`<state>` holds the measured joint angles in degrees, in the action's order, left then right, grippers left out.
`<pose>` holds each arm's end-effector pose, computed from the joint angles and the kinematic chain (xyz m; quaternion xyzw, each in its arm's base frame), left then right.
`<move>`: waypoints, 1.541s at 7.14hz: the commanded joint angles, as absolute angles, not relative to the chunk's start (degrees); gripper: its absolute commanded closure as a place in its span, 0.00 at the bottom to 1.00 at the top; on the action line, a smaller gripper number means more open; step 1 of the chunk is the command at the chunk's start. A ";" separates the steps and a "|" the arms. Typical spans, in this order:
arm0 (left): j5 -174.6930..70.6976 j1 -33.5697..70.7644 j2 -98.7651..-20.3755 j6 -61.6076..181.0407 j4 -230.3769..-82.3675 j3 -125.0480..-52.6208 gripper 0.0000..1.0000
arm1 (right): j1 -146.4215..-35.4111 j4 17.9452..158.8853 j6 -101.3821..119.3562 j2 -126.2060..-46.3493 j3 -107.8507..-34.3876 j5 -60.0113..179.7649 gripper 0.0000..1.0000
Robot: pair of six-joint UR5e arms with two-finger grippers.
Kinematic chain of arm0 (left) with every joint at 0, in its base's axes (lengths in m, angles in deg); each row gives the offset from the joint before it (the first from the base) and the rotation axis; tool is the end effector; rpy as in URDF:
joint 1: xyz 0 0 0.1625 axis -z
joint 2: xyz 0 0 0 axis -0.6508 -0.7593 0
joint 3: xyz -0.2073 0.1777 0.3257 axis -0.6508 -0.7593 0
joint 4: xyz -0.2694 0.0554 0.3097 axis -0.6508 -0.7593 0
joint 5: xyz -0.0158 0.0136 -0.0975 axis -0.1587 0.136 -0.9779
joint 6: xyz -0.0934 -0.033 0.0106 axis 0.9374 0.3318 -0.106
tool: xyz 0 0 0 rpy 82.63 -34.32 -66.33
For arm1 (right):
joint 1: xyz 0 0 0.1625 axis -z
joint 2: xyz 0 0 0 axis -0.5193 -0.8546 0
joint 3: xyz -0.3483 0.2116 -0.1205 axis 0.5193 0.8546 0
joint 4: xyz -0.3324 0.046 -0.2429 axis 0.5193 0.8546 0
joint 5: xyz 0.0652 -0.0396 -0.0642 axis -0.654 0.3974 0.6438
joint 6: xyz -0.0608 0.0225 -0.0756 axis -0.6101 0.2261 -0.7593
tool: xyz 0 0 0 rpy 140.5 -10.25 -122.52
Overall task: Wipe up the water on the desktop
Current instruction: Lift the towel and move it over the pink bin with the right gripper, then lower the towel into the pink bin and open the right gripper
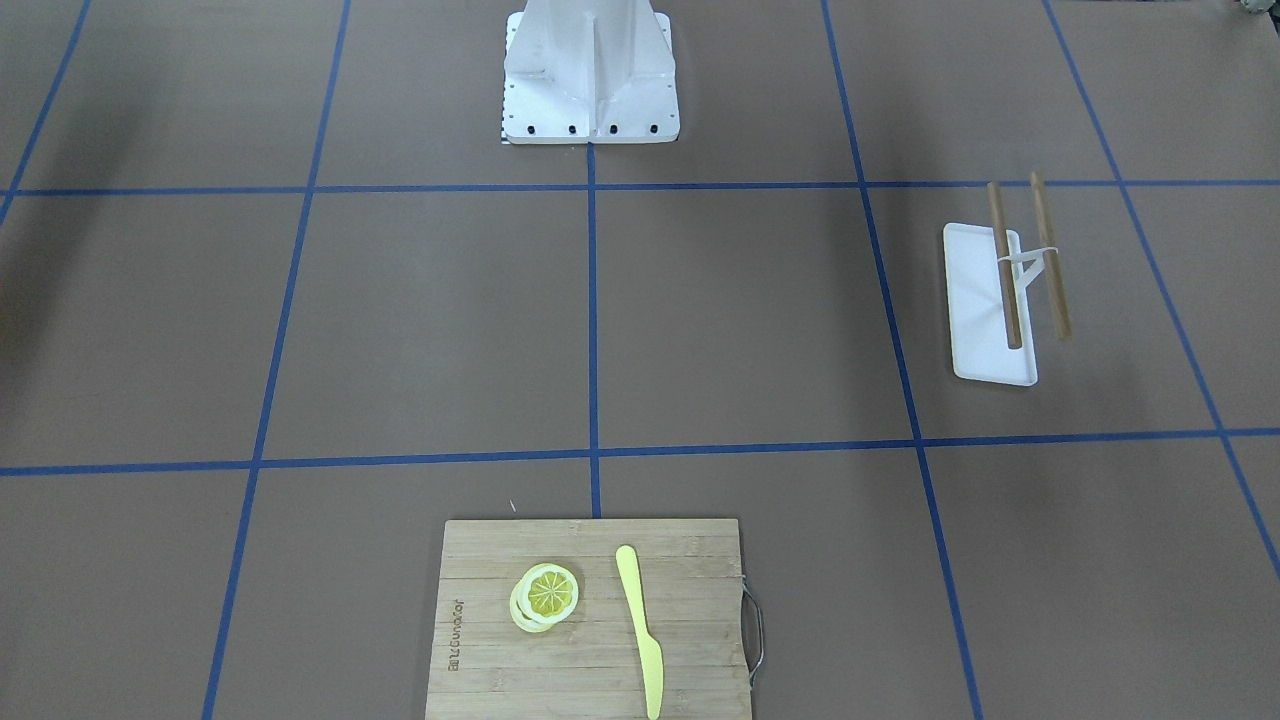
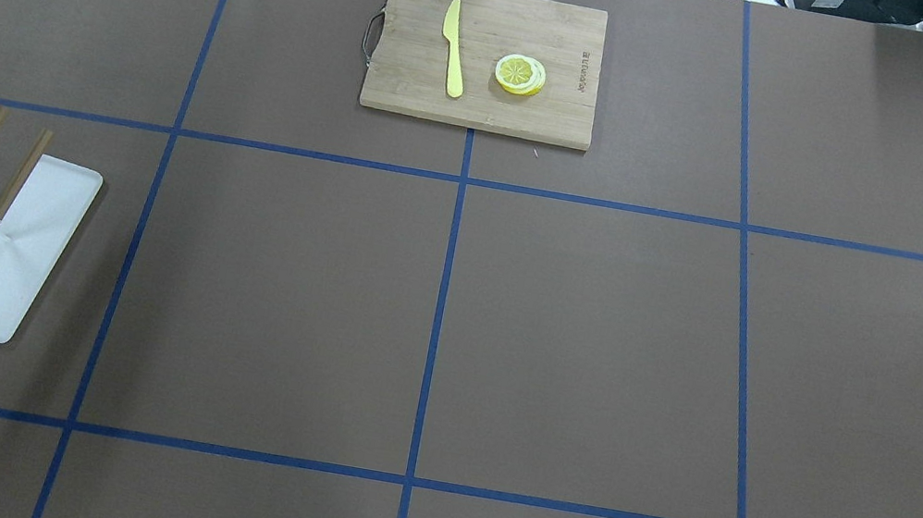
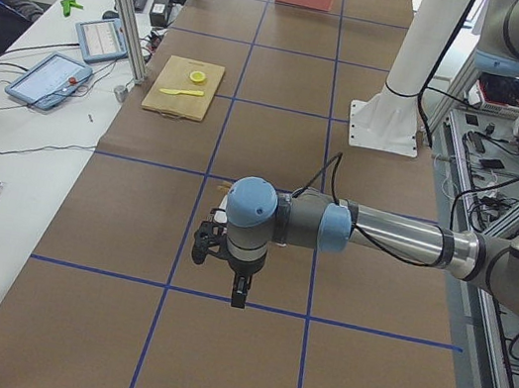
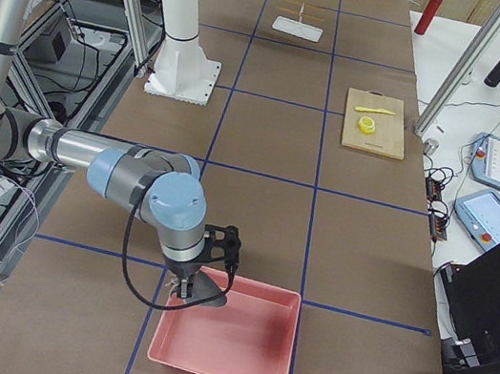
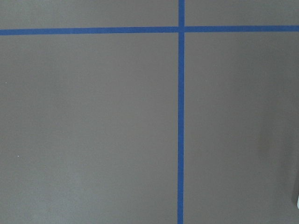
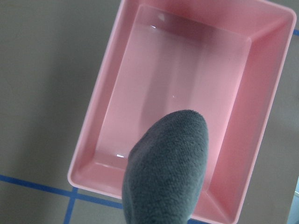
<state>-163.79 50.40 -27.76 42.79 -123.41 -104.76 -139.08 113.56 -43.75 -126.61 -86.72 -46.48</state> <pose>-0.0718 -0.3968 0.6219 -0.0059 0.3694 0.0032 0.9292 0.1660 -0.2877 0.6708 0.0532 -0.3484 -0.1107 0.9293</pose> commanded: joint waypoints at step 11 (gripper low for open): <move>-163.79 50.37 -27.76 42.79 -123.50 -104.65 0.01 | -136.14 107.65 -42.76 -119.13 -77.45 -46.04 1.00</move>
